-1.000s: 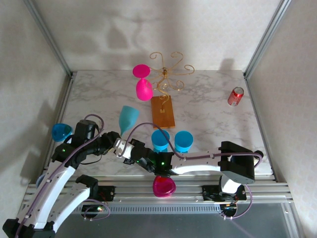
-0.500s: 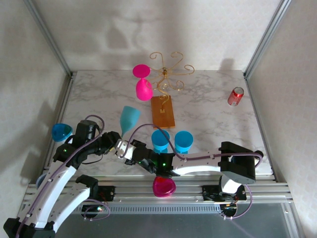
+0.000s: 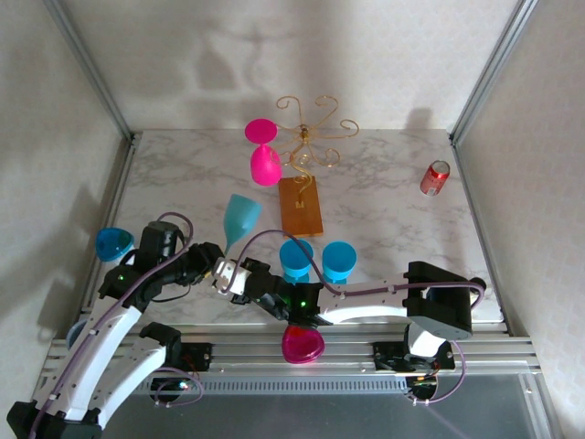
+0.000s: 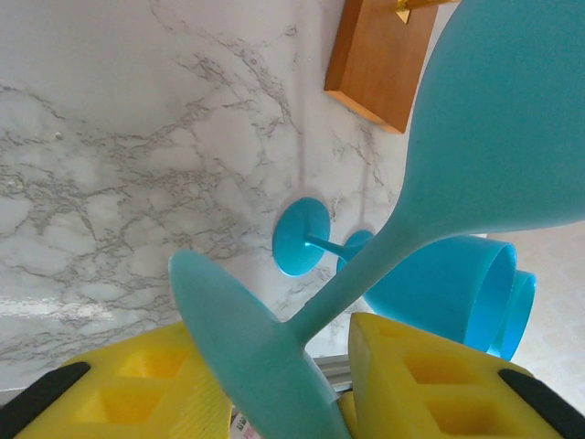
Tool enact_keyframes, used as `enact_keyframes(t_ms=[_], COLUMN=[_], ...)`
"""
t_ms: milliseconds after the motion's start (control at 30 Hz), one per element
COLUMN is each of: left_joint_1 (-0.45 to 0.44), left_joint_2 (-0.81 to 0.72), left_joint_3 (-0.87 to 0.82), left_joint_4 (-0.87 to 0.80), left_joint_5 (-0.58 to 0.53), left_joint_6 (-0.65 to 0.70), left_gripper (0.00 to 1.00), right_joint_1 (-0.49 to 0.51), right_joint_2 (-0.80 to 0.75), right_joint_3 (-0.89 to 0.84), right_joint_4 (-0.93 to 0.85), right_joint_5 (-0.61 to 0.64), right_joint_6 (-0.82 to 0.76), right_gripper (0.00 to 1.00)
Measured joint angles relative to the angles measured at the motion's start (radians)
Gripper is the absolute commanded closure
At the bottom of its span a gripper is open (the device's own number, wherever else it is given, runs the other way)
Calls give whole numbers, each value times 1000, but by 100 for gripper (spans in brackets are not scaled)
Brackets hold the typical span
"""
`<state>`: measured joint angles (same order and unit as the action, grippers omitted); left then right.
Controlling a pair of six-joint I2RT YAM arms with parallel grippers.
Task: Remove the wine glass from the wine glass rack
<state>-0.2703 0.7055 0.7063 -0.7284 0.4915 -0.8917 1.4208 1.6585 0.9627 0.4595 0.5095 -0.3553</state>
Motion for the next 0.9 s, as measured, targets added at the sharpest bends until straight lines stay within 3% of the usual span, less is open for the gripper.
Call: enact_keyframes(t_ms=[300, 900], left_joint_1=[6, 22], left_joint_2=[-6, -26], left_joint_3=[-8, -34], left_joint_4=[7, 24], left_joint_5=[11, 21], left_joint_6=[-8, -60], left_gripper=[61, 65], right_joint_1=[4, 34], right_joint_2=[0, 43], right_joint_3=[4, -10], right_joint_4=[-2, 114], right_joint_5=[12, 87], right_joint_6=[-13, -132], right_gripper=[100, 100])
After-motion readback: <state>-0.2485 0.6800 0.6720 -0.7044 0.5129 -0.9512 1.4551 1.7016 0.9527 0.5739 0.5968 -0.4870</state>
